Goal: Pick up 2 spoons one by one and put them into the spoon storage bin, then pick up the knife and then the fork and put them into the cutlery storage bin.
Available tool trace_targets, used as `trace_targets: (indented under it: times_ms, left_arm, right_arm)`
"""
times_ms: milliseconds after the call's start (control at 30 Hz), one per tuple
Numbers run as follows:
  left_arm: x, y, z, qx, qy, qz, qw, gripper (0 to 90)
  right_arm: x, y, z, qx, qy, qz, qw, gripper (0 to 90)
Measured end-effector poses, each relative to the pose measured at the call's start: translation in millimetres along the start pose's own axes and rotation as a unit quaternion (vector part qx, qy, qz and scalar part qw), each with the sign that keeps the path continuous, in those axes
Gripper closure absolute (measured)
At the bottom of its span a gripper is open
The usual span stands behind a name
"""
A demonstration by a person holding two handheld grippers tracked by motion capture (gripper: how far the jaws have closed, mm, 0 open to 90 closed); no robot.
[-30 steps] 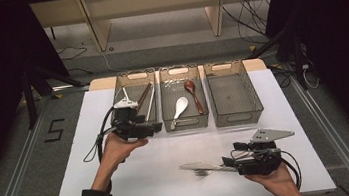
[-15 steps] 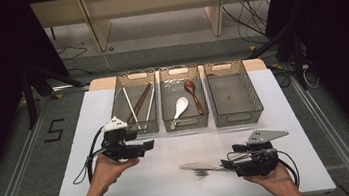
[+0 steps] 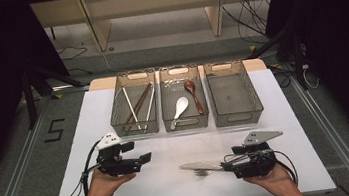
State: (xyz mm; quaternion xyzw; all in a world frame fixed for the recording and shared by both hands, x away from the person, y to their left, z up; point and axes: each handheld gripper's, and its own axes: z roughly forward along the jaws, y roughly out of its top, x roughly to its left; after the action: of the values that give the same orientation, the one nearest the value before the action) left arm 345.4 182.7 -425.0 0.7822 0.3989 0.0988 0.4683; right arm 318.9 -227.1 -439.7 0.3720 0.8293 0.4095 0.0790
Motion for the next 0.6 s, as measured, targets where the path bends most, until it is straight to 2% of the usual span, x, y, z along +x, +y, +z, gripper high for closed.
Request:
trace_targets:
  times_ms: [133,600]
  left_arm:
    - [-0.3,-7.6,0.1,-0.002,-0.004,-0.008,1.0,19.4]
    - [-3.2,-25.0,-5.0,-0.007,0.003,-0.004,1.0,18.8]
  right_arm:
    - [0.6,-0.4,0.0,0.004,-0.002,-0.001,1.0,29.7]
    - [1.3,-0.5,2.5,0.022,-0.008,-0.007,0.9997,29.8]
